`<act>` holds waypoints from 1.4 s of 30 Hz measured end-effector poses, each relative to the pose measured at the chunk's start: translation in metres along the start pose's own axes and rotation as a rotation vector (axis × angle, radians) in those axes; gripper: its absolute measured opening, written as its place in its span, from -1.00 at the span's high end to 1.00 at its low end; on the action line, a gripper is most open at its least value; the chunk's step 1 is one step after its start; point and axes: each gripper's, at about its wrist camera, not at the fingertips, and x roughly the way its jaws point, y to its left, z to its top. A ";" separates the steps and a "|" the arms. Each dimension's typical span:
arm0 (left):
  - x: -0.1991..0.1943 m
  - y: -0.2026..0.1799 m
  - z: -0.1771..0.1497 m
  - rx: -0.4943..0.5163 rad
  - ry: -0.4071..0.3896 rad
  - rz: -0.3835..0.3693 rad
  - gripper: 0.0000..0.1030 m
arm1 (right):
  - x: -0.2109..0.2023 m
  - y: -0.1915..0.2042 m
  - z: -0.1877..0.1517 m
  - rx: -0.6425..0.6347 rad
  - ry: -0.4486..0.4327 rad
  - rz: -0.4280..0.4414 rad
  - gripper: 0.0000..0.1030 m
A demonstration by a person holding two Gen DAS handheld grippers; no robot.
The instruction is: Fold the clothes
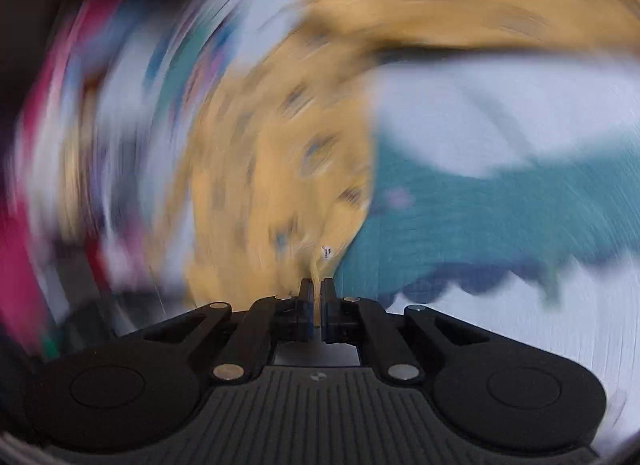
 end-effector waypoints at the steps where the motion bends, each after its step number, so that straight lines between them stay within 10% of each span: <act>1: 0.003 0.001 -0.001 0.002 0.022 0.008 1.00 | -0.005 -0.009 0.003 0.031 0.000 -0.023 0.89; 6: 0.008 -0.006 -0.001 0.107 0.076 0.099 0.86 | 0.005 -0.007 -0.002 -0.104 0.105 -0.169 0.74; 9: -0.006 -0.024 0.008 0.260 0.003 0.184 0.45 | -0.001 0.023 -0.002 -0.296 0.107 -0.253 -0.12; 19: 0.024 -0.031 0.080 0.557 -0.215 0.250 0.44 | 0.037 0.108 0.018 -0.824 -0.079 -0.219 0.05; 23: 0.018 -0.007 0.094 0.440 -0.175 0.292 0.42 | 0.077 0.096 0.032 -0.832 0.026 -0.331 0.11; 29: 0.016 -0.004 0.100 0.493 -0.301 0.269 0.39 | 0.059 0.088 0.029 -0.795 -0.037 -0.292 0.08; 42: 0.032 0.020 0.158 0.421 -0.254 0.337 0.11 | 0.071 0.091 0.016 -0.878 -0.040 -0.323 0.00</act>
